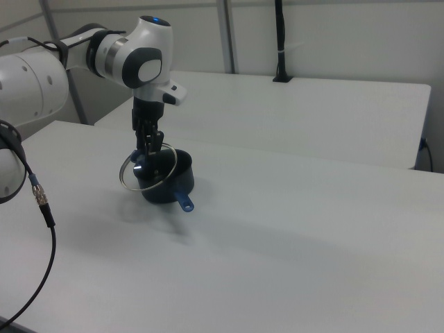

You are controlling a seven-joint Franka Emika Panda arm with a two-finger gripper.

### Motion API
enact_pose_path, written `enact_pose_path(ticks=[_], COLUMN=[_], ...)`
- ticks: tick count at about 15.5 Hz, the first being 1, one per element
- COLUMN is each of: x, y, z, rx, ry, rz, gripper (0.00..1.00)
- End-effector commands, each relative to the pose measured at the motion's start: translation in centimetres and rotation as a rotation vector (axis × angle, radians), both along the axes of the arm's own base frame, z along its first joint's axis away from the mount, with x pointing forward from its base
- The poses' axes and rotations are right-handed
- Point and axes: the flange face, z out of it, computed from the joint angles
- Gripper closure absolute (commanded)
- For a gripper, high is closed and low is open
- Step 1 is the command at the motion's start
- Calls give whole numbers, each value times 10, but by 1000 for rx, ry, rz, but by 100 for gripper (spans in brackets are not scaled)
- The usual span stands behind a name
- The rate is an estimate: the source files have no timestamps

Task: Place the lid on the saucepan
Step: 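Position the lid above the saucepan rim and lower it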

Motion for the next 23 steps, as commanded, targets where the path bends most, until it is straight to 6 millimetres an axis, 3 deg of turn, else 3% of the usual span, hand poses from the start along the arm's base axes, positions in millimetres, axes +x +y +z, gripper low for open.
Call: enact_pose_path(ticks=[1,8,14,17,23], x=[7,21,24,27,33], y=[-4,-4,-3,-13,-18], z=[7,-8,0,7,5], rx=[23,36,52,68,77], ry=[-28,-50,-69,-77,-102], rz=[-64,-192,-223,-261,-307], gripper=[58,58,59,59,59])
